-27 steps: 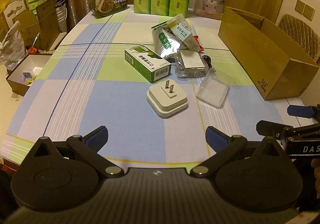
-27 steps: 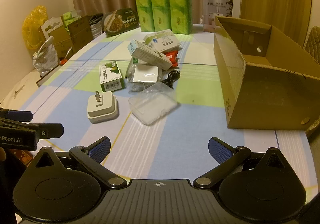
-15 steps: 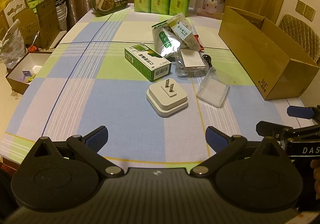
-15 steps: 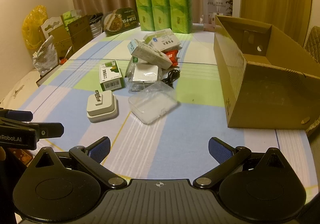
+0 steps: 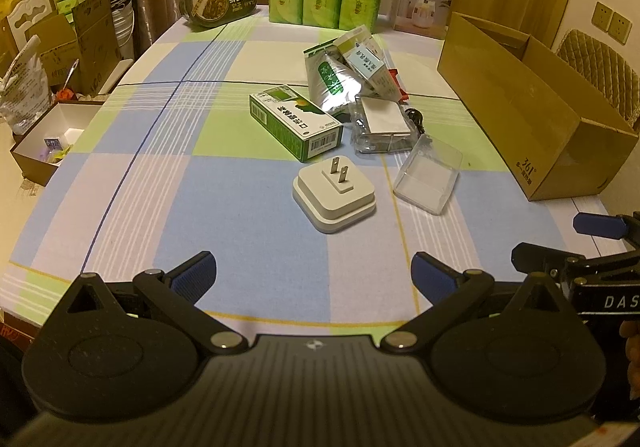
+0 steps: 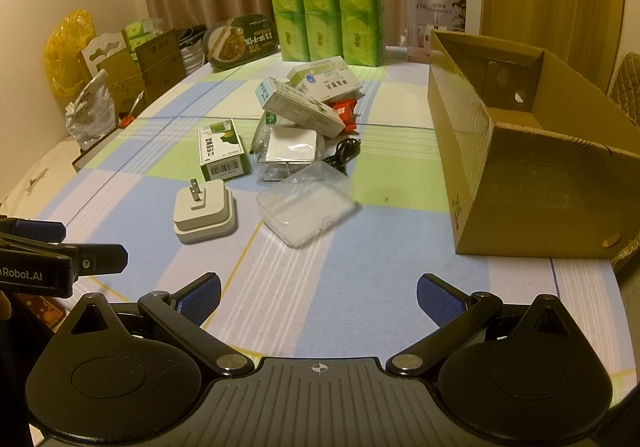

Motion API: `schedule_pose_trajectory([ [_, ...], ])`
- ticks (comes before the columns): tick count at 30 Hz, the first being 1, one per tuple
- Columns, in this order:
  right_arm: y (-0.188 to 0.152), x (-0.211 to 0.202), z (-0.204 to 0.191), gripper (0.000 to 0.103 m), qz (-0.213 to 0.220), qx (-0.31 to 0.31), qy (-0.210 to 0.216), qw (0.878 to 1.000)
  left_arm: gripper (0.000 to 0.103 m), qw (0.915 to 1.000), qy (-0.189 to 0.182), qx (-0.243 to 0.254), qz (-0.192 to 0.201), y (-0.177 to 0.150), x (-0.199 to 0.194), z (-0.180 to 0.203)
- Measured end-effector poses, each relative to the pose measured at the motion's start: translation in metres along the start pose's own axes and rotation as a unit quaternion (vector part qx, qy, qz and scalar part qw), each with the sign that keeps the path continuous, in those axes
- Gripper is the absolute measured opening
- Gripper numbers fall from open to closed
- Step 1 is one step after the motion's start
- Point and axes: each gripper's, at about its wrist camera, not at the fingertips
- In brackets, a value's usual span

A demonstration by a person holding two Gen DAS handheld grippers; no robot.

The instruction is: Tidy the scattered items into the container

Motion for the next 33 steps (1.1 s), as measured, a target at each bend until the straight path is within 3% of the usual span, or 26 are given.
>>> schedule_pose_trajectory([
  [16,-0.001,0.004,0.006,0.101,-0.013,-0.003,-0.001,1.000,0.102,0.9991,-0.032,0.019,-0.020,0.006,0.008,0.002],
  [23,0.005,0.008,0.008,0.101,-0.018,-0.031,0.009,0.999,0.102,0.9959,-0.033,0.080,-0.025,0.023,0.016,0.001],
  [27,0.011,0.014,0.006,0.101,-0.019,-0.069,0.015,0.997,0.101,0.9865,-0.042,0.156,-0.029,0.033,0.026,0.002],
  [33,0.020,0.036,-0.001,0.101,-0.035,-0.141,0.035,0.989,0.098,0.9562,-0.080,0.280,-0.029,0.042,0.048,0.004],
])
Point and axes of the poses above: each gripper's, at about its wrist camera, not at the fingertips, and x roughly the way its jaws point, z to its right, y to its top
